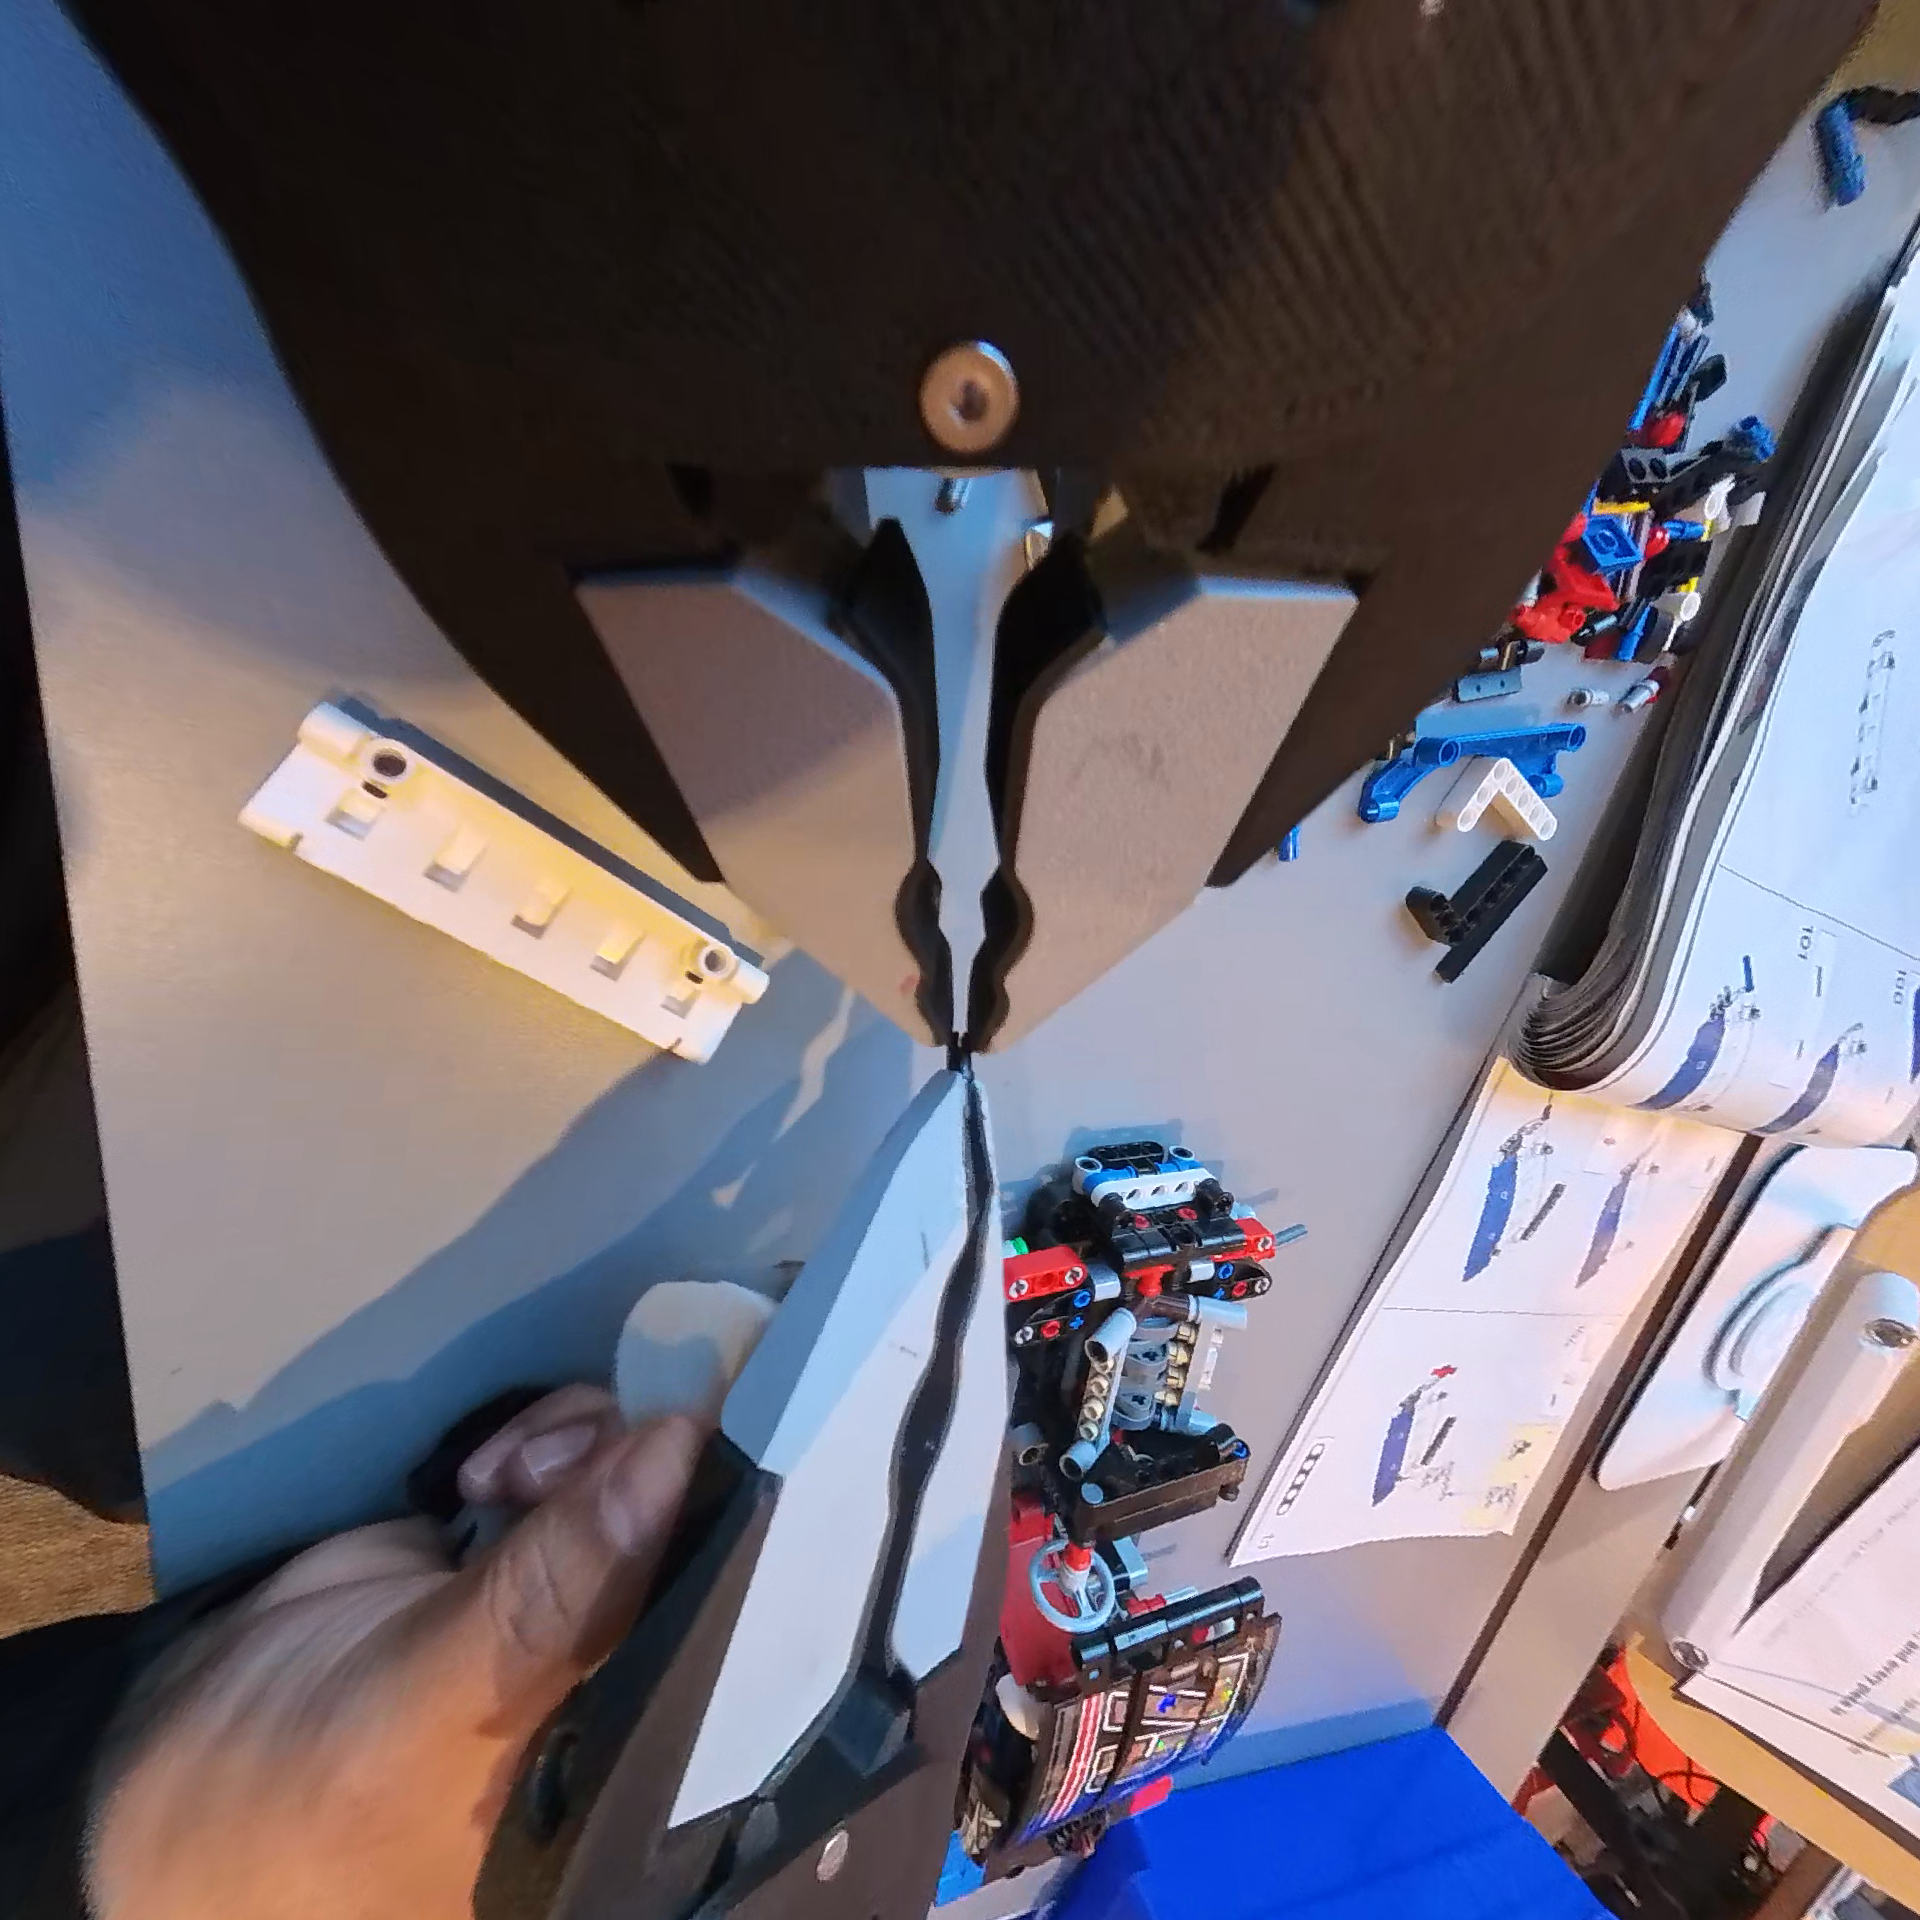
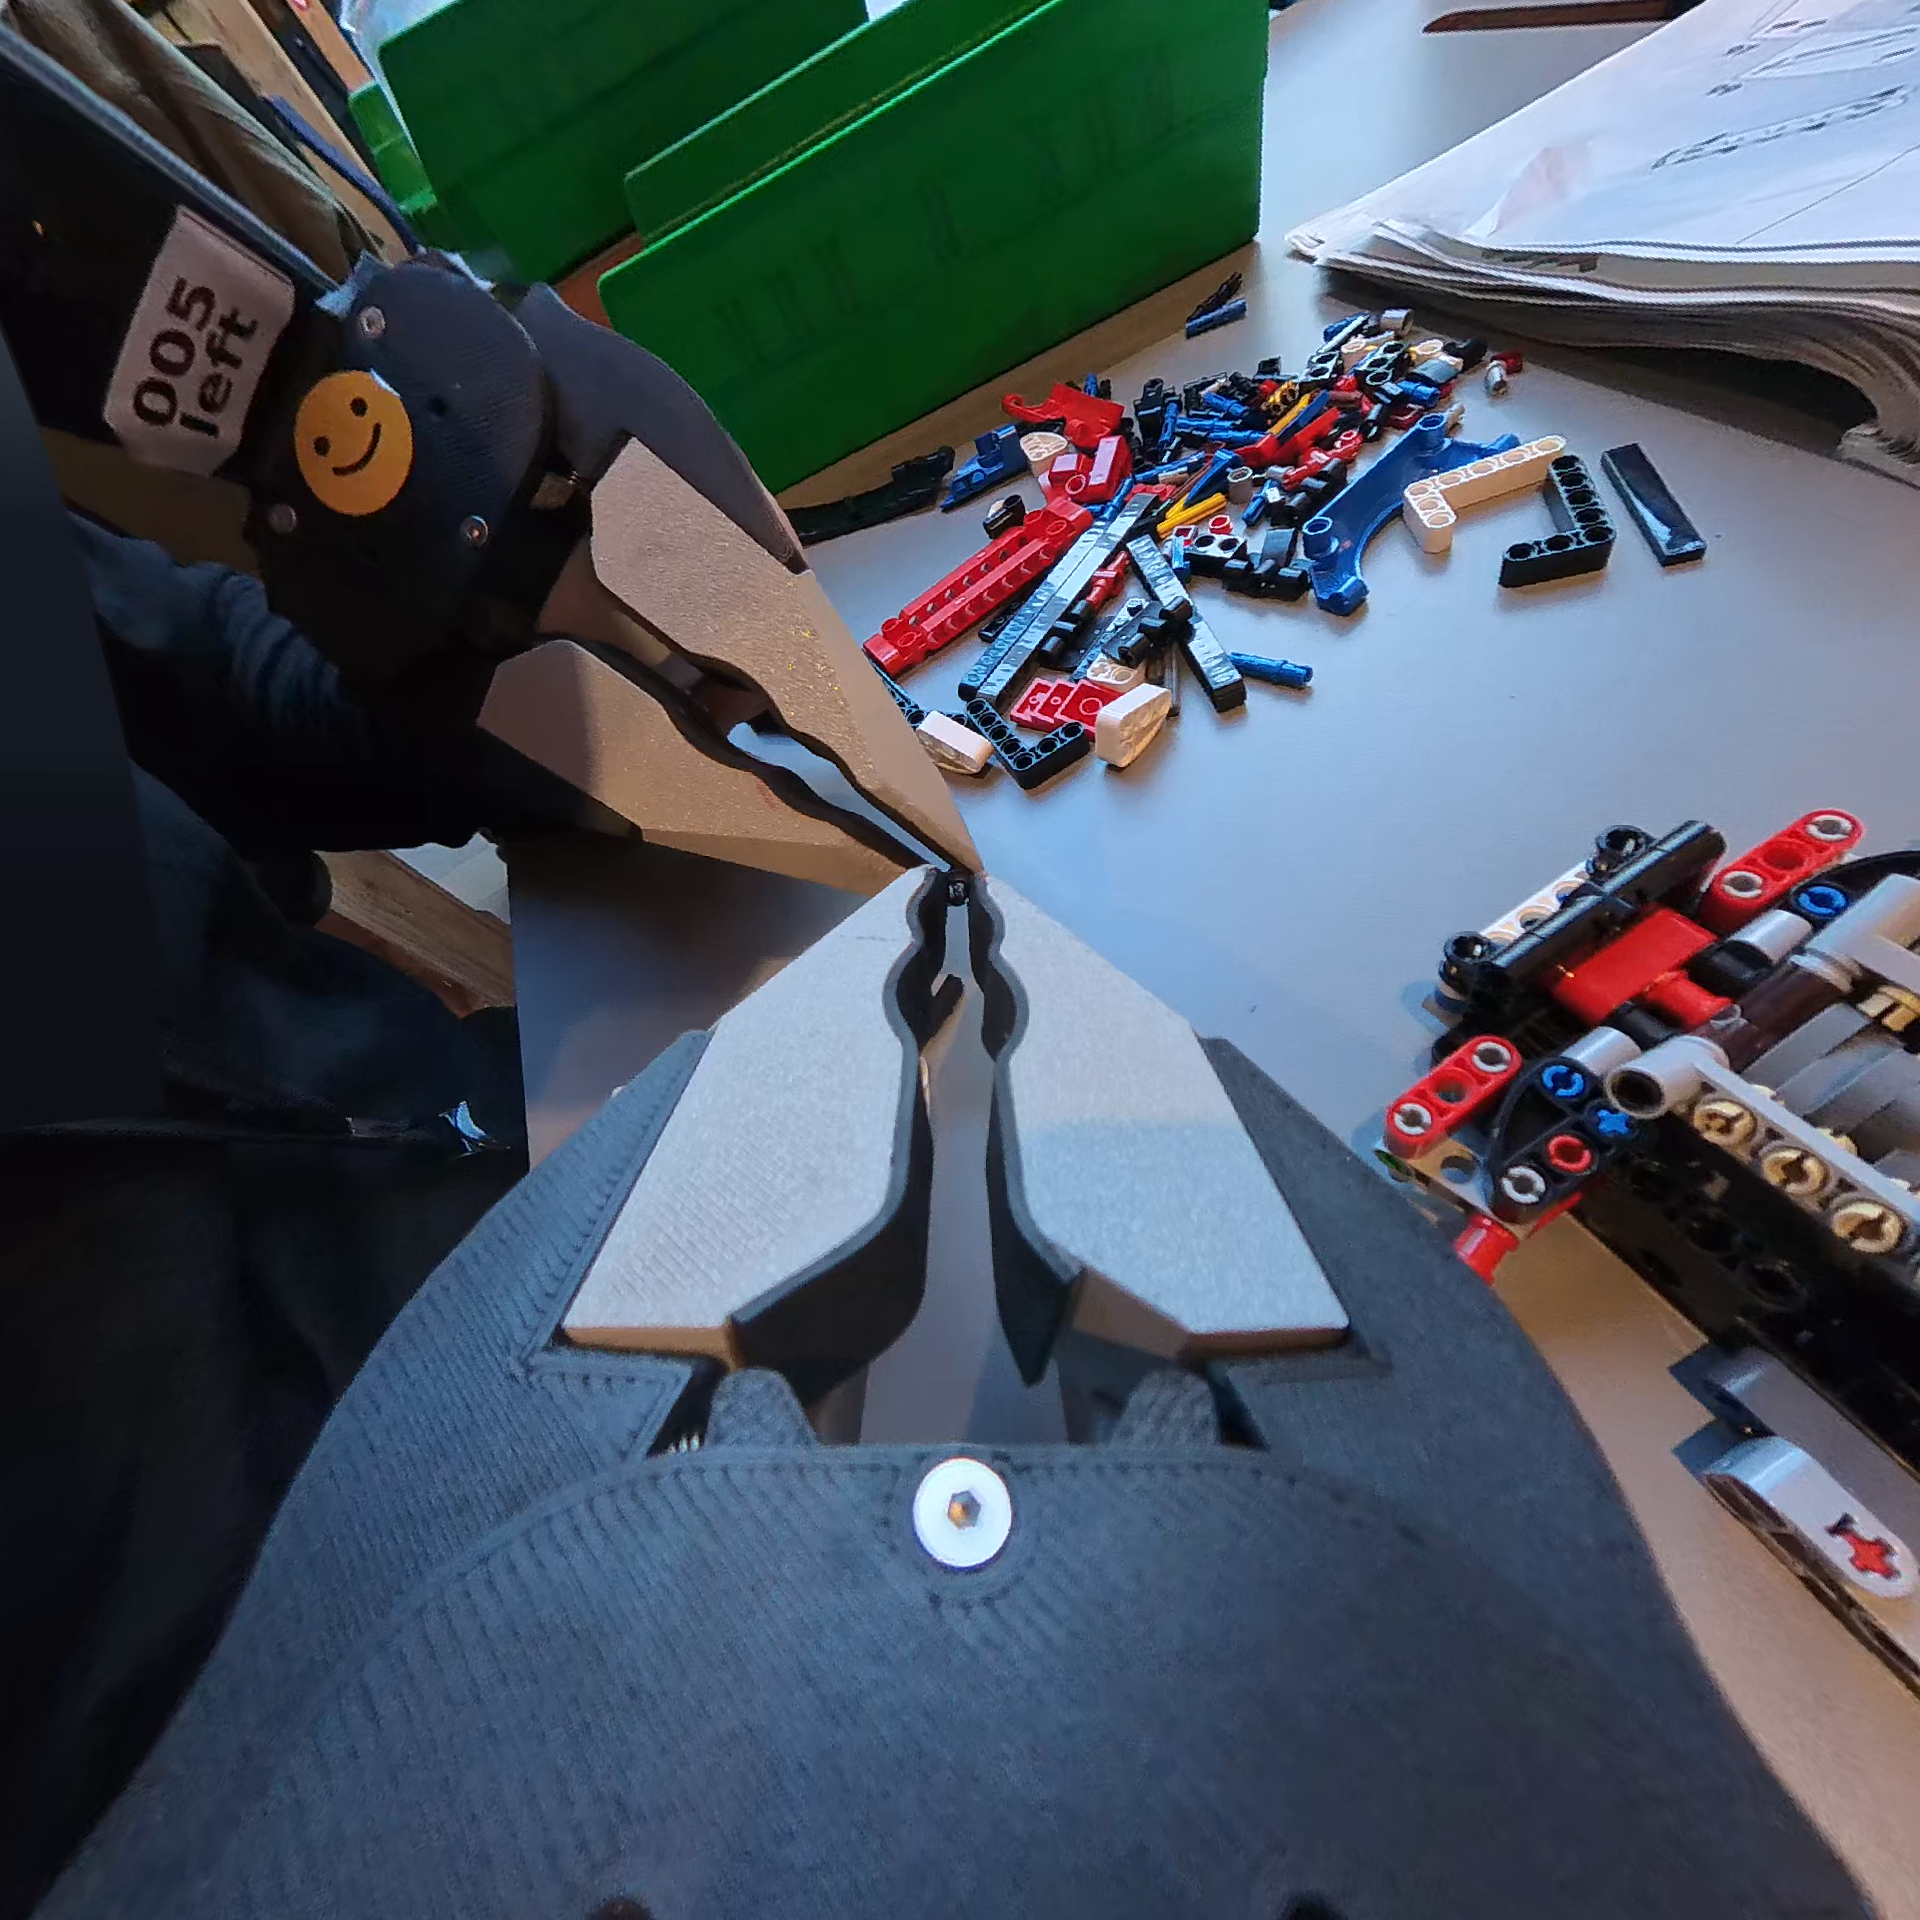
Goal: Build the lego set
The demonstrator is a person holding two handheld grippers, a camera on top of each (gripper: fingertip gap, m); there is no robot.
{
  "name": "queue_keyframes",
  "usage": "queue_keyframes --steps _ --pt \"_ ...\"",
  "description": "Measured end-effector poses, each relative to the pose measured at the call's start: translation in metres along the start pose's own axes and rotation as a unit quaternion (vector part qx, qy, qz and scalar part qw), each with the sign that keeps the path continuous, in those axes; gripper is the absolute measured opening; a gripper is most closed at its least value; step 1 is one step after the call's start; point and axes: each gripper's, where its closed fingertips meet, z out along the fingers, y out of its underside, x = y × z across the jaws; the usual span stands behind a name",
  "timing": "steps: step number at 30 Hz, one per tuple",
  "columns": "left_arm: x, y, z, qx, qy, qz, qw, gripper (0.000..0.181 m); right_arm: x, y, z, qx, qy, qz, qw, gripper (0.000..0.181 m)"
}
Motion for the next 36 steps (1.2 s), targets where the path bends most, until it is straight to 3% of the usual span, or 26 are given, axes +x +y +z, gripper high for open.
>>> queue_keyframes --steps 11,23,36 --pt "0.001 0.002 0.0 -0.009 0.001 0.004 1.0 0.0 0.0 0.002 0.0 -0.007 0.009 -0.014 1.0 0.001" --pt "0.0 -0.003 0.007 0.03 0.017 -0.014 0.999 0.0 0.006 0.001 -0.003 0.0 0.013 0.003 1.0 0.001" --pt "0.002 0.005 0.006 -0.018 0.0 0.014 1.0 0.0 0.004 0.006 0.002 -0.021 0.015 -0.004 1.0 0.002"
